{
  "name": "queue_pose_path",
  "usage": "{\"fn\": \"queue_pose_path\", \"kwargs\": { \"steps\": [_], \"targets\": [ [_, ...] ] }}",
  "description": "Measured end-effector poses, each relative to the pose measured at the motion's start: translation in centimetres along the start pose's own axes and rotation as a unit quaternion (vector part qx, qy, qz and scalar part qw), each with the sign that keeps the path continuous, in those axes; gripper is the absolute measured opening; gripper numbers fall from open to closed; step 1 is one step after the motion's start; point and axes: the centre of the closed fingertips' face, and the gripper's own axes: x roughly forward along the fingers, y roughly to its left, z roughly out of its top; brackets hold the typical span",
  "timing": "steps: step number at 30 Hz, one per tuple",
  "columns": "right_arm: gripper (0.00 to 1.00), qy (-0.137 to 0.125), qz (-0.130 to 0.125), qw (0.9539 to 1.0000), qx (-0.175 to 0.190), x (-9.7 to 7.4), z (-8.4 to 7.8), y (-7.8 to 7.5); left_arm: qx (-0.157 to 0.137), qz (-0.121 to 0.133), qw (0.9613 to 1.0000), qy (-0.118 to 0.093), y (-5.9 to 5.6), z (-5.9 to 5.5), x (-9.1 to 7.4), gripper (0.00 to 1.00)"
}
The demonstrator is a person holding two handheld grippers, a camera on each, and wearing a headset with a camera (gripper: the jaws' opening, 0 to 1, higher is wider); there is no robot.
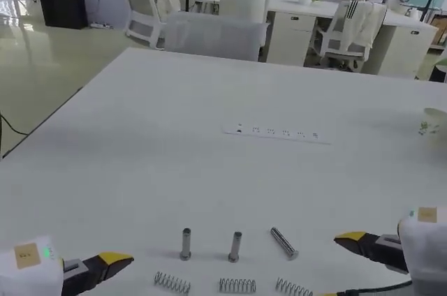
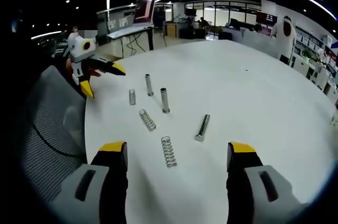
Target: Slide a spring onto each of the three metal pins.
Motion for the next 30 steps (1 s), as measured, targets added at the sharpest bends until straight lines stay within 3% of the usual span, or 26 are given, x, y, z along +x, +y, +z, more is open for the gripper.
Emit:
{"fn": "queue_pose_path", "kwargs": {
  "steps": [15, 30],
  "targets": [
    [0.61, 0.019, -0.009, 0.9997, -0.009, 2.6, 2.4, -2.4, -0.005, 0.01, 0.9999, -0.001, 0.1, -0.2, -0.3, 0.69],
    [0.37, 0.077, -0.031, 0.9965, 0.001, 5.9, 2.9, -4.6, -0.009, 0.014, 0.9999, -0.003, 0.2, -0.3, -0.4, 0.68]
  ]
}}
